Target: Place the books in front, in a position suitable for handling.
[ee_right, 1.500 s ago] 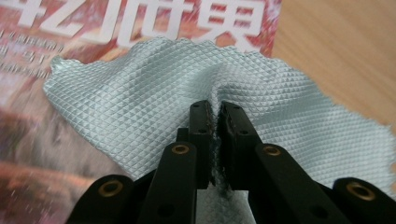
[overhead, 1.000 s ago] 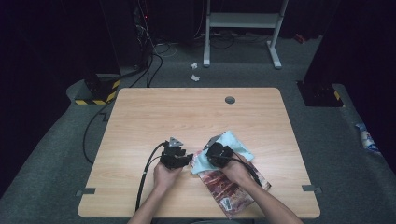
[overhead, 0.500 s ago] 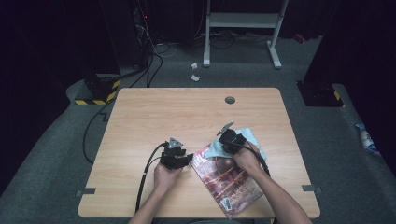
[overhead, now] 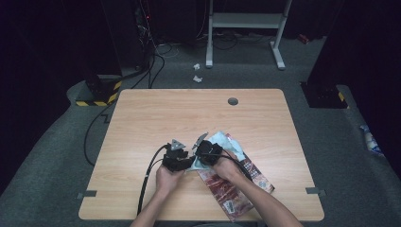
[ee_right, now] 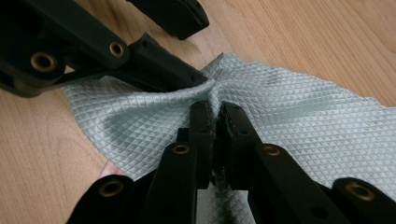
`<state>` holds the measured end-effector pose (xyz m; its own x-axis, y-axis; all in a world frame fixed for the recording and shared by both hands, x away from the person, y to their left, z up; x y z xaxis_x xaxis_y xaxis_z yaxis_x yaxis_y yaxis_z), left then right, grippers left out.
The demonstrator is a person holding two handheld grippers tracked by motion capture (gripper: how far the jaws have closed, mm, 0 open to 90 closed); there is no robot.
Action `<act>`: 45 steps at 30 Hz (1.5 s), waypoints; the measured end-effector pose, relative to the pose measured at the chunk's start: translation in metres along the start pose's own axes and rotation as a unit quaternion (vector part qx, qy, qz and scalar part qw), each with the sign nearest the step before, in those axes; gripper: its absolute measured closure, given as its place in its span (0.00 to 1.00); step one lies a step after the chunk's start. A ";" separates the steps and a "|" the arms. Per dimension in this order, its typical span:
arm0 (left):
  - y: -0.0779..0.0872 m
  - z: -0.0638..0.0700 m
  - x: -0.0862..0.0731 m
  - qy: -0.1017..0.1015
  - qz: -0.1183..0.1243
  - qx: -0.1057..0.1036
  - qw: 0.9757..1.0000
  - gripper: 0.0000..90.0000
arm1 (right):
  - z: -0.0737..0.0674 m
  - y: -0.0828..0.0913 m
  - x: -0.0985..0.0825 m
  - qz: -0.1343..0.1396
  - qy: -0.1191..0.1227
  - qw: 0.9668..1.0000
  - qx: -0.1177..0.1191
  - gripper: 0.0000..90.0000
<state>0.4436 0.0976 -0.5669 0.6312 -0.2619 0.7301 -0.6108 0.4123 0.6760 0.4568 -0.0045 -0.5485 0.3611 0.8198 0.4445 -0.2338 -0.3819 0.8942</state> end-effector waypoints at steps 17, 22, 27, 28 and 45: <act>-0.001 0.000 0.001 -0.002 0.002 0.001 1.000 0.63 | 0.064 0.028 -0.053 -0.013 -0.087 0.994 -0.070 0.92; -0.001 0.000 0.001 -0.001 0.001 0.003 1.000 0.63 | 0.023 0.013 -0.028 0.002 -0.028 0.999 -0.029 0.92; -0.001 0.001 0.001 0.004 0.001 0.004 1.000 0.63 | 0.024 0.004 -0.012 0.016 -0.025 0.999 -0.025 0.92; -0.001 0.002 0.001 0.004 0.001 0.004 1.000 0.63 | 0.032 0.004 -0.014 0.015 -0.032 0.999 -0.038 0.92; -0.001 0.002 0.001 0.002 0.001 0.011 1.000 0.63 | 0.081 0.058 -0.119 -0.028 -0.097 0.989 -0.104 0.92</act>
<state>0.4442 0.0948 -0.5665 0.6314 -0.2573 0.7315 -0.6230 0.3934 0.6761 0.4732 -0.1589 -0.5456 0.5406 0.7321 0.4144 -0.3823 -0.2250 0.8962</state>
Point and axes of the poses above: each handheld gripper's, and its own axes: y roughly backward along the jaws, x roughly out of its top, z roughly to its right, the point moved 7 cm from there along -y, roughly forward along the jaws, and after that the axes turned 5 degrees about x, right-handed, at the moved point
